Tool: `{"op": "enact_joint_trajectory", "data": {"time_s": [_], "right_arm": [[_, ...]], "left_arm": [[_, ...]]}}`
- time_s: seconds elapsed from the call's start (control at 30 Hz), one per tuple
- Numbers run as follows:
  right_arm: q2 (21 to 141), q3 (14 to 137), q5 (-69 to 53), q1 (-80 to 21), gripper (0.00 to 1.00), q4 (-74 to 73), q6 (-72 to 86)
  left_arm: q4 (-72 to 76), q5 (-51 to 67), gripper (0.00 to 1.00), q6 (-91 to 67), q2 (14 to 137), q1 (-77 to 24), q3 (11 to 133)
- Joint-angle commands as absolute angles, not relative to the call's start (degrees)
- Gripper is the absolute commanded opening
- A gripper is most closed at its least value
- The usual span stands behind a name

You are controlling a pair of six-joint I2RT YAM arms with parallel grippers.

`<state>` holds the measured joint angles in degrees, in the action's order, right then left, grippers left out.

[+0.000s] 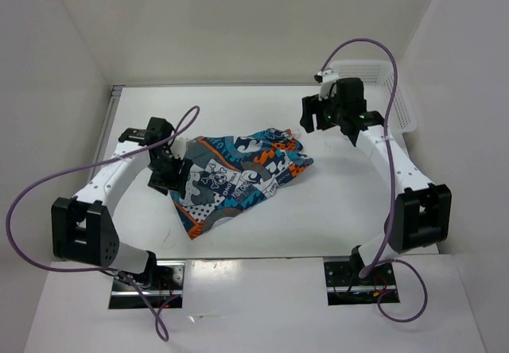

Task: Fold and stack the shorts
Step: Fold the shorts

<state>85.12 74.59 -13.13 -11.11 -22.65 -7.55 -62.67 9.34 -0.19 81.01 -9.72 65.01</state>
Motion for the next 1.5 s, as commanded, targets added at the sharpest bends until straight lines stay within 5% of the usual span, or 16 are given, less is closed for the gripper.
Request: {"op": "enact_joint_trajectory", "data": {"time_s": [0.0,0.1,0.6,0.7,0.77,0.97,1.07,1.2,1.33,1.47], "right_arm": [[88.67,73.74,-14.94,-11.51,0.78,-19.08,3.15],[92.28,72.42,-14.25,-12.04,0.85,-16.88,3.87],[113.1,82.52,-15.82,-15.21,0.89,-12.31,3.68],[116.89,84.9,-15.03,-15.81,0.76,-11.78,5.97],[118.04,85.52,-14.33,-16.43,0.59,-11.78,5.98],[112.44,77.62,-13.63,-16.44,0.0,-12.91,7.21],[103.21,66.58,-17.29,-16.44,0.0,-15.29,7.21],[91.41,57.04,-20.65,-16.44,0.0,-19.07,9.76],[84.39,54.93,-20.22,-16.44,0.52,-20.74,9.94],[83.85,54.93,-16.88,-16.44,0.57,-20.22,8.26]], "left_arm": [[-52.48,3.25,0.68,0.0,83.58,-4.86,66.88],[-47.38,3.25,0.7,0.0,87.61,-0.89,70.13],[-40.09,15.56,0.78,0.0,106.44,5.36,74.52],[-39.29,16.08,0.78,0.0,108.98,5.36,75.15],[-39.29,17.13,0.68,0.0,111.0,5.36,75.67],[-39.29,19.07,0.25,0.0,112.94,5.36,76.2],[-38.76,19.07,0.14,0.0,112.94,5.36,77.87],[-38.76,17.23,0.12,0.0,112.41,5.36,81.65],[-39.29,17.23,0.15,0.0,113.64,5.36,85.07],[-39.81,16.61,0.38,0.0,111.8,5.36,85.08]]}}
